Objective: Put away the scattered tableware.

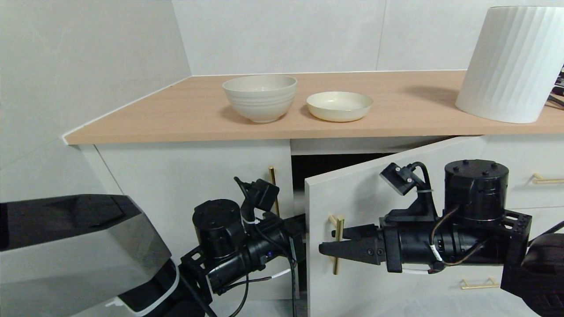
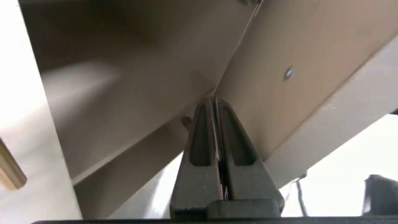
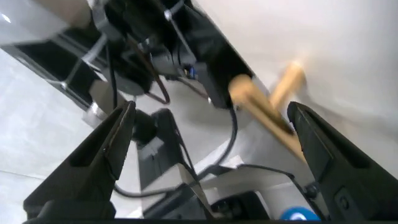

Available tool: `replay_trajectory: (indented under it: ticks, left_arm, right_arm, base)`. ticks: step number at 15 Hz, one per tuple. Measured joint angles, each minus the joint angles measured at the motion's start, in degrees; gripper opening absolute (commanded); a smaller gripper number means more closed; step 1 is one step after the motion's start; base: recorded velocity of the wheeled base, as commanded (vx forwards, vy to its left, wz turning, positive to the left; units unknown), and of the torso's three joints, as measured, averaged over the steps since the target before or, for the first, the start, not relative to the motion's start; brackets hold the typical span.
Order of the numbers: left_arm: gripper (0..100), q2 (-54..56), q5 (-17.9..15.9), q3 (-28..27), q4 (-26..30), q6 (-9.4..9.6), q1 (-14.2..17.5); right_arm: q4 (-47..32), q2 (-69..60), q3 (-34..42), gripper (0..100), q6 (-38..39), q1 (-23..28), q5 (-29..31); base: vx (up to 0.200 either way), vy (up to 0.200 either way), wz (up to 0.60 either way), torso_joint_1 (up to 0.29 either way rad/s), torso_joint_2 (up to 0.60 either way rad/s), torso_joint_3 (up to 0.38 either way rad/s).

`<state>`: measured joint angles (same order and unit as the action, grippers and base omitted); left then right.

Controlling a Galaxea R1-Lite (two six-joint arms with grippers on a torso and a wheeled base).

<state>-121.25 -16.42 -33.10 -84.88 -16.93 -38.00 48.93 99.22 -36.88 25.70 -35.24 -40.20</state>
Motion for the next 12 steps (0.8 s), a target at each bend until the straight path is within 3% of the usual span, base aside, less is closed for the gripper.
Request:
replay_trajectory:
  ticks: [6, 9, 10, 12]
  left_arm:
    - [0, -0.5, -0.1, -4.7, 1.4, 1.15, 0.7]
    - [0, 0.5, -0.2, -6.4, 6.0, 7.33, 1.1]
    - [0, 1.0, -0.1, -6.3, 6.5, 8.42, 1.2]
    - [0, 1.7, -0.2, -5.5, 6.7, 8.62, 1.1]
  right_arm:
    - [-0.4, -8.1, 11.8, 100, -6.2, 1.4, 5.8]
    - [-0.6, -15.1, 19.1, 100, -6.9, 0.0, 12.4]
    - [-0.7, -17.1, 21.3, 100, -7.1, -1.1, 17.9]
    - [-0.9, -20.3, 24.7, 100, -8.4, -3.3, 25.0]
  base:
    - [0.000, 0.000, 0.00, 0.000, 0.00, 0.000]
    - [0.000, 0.000, 0.00, 0.000, 0.00, 0.000]
    - [0.000, 0.000, 0.00, 0.000, 0.00, 0.000]
    - [0.000, 0.000, 0.00, 0.000, 0.00, 0.000]
